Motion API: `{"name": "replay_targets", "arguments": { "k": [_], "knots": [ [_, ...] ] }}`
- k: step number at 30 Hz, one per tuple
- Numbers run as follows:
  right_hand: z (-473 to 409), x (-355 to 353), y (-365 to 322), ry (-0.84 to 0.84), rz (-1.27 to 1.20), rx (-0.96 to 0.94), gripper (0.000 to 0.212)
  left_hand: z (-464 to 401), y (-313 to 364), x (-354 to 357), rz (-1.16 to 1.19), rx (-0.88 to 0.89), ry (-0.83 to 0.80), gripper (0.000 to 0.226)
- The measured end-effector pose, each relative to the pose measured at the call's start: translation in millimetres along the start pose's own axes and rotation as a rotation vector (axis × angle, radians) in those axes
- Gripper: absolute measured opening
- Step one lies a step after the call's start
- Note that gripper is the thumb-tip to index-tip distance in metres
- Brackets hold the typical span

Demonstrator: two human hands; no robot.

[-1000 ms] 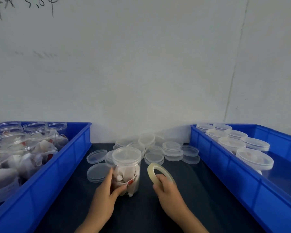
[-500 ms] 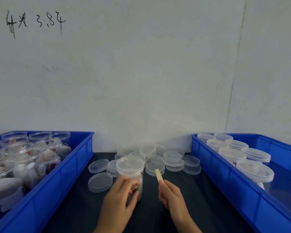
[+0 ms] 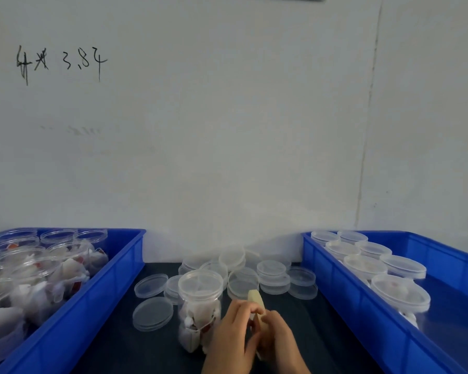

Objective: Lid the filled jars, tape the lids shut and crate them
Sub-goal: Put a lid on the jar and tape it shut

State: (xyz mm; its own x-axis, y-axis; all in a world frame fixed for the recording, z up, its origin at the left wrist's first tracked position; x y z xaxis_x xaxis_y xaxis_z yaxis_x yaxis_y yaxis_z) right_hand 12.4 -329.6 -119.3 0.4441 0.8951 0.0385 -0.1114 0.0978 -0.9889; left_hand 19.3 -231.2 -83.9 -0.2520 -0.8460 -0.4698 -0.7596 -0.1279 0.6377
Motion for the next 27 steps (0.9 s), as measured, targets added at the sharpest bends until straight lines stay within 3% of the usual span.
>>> {"name": "replay_targets", "arguments": {
  "k": [6,10,13,18,27],
  "knots": [
    [1.2,2.2,6.0,-0.058,0.16,0.042,0.026,3.8,4.4,-1.5,0.046,0.036,0.037,0.029],
    [9.4,1.1,-6.0,-0.052,0.138,-0.135,0.036,3.1,-1.8,-4.7,0.075,0.008,0.038,0.034],
    [7.4,9.1,-0.7,-0.077,0.083,-0.001,0.035,4.0,-12.3,-12.0,0.151,-0.046,0.079,0.051],
    [7.0,9.2,-0.8,0.009,0.171,0.112,0.03,6.0,-20.6,-13.5,0.194,-0.069,0.103,0.054],
    [20.5,17.5,-11.8,-0.123,0.237,-0.126,0.04,9.1,-26.0,-18.6,0.218,-0.079,0.133,0.044]
  ]
}}
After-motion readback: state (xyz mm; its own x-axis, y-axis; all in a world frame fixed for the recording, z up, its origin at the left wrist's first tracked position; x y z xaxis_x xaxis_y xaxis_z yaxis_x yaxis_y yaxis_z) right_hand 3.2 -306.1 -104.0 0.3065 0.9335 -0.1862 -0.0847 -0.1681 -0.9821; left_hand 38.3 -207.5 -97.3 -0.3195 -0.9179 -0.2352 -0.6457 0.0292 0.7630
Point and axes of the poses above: each hand's wrist, its own z-axis away from the middle knuckle, its own x-axis out of the palm, y = z × x, the point moved 7 cm from there along -z, towards the middle knuckle, and after that the axes turned 13 degrees about z, right-handed, at the moved point
